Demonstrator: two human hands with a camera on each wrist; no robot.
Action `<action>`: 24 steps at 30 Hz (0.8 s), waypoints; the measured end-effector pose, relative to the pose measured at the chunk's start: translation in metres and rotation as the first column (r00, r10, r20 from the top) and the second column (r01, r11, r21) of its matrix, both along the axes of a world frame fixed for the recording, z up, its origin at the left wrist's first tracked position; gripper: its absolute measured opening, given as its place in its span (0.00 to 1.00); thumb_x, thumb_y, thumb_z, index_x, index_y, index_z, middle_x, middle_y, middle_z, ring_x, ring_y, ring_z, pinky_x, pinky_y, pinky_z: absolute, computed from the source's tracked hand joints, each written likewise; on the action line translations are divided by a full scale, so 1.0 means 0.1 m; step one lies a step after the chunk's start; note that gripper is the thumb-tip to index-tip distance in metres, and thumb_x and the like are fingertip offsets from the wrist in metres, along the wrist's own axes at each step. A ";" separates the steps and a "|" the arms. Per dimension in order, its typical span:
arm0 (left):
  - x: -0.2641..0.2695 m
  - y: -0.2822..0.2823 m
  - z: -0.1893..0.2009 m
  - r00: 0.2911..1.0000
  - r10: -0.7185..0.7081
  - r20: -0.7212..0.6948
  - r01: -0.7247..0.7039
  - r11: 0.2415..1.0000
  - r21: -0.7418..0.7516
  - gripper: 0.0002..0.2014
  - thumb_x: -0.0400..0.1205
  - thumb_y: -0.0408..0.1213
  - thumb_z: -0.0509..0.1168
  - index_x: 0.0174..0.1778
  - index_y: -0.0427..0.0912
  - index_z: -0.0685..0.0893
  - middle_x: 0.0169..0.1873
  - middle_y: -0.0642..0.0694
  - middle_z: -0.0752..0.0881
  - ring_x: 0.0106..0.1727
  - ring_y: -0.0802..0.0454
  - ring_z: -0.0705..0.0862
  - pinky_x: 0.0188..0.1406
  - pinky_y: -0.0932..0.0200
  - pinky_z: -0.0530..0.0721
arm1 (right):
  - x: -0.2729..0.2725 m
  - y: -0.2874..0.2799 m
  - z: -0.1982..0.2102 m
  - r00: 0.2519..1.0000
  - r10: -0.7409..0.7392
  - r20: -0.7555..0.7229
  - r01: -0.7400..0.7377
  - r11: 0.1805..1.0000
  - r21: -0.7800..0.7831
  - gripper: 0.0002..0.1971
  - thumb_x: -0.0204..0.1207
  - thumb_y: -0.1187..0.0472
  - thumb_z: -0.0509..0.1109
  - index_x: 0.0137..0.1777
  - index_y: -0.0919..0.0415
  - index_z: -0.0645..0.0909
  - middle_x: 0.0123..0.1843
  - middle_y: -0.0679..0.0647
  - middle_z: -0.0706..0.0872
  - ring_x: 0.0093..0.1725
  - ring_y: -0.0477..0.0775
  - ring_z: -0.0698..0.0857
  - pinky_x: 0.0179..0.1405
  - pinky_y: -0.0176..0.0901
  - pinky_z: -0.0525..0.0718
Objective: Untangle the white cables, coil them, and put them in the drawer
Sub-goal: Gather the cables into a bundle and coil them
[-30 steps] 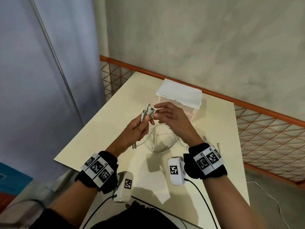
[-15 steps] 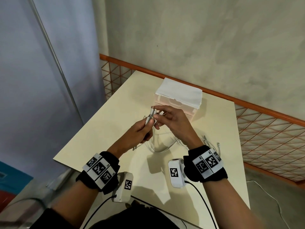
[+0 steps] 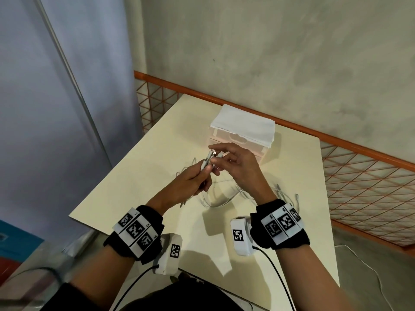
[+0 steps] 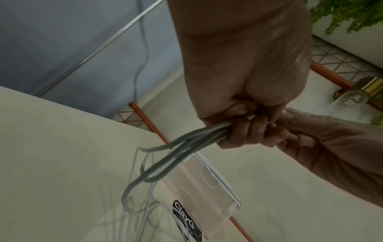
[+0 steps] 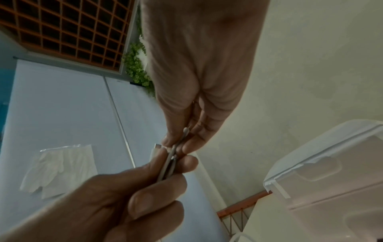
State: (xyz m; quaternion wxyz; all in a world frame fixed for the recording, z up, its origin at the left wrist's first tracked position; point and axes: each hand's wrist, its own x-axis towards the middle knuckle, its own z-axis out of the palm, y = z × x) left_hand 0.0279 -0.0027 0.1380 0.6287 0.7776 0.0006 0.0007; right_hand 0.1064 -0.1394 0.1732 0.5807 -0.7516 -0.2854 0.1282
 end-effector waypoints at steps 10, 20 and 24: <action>0.07 -0.06 -0.03 0.999 0.031 0.041 -0.032 0.999 0.014 0.09 0.89 0.41 0.47 0.49 0.46 0.72 0.31 0.48 0.79 0.22 0.60 0.69 0.24 0.69 0.69 | 0.11 -0.01 -0.02 1.000 -0.011 -0.002 0.011 0.999 -0.035 0.11 0.72 0.66 0.75 0.55 0.61 0.87 0.50 0.57 0.87 0.36 0.48 0.85 0.43 0.36 0.87; 0.15 -0.06 0.01 0.995 0.096 0.038 -0.095 0.995 -0.022 0.15 0.89 0.40 0.47 0.46 0.37 0.76 0.28 0.47 0.80 0.21 0.58 0.71 0.26 0.66 0.71 | 0.18 -0.06 -0.03 1.000 0.020 -0.008 -0.021 0.998 -0.057 0.15 0.78 0.67 0.68 0.65 0.60 0.82 0.47 0.51 0.88 0.35 0.36 0.84 0.41 0.27 0.82; 0.19 -0.08 0.00 0.992 0.109 0.055 -0.109 0.994 -0.007 0.15 0.89 0.41 0.47 0.44 0.42 0.75 0.28 0.46 0.81 0.21 0.58 0.72 0.25 0.67 0.72 | 0.17 -0.04 -0.07 0.999 0.017 0.030 -0.015 0.998 -0.055 0.21 0.78 0.67 0.68 0.68 0.49 0.77 0.48 0.48 0.89 0.40 0.41 0.85 0.47 0.35 0.84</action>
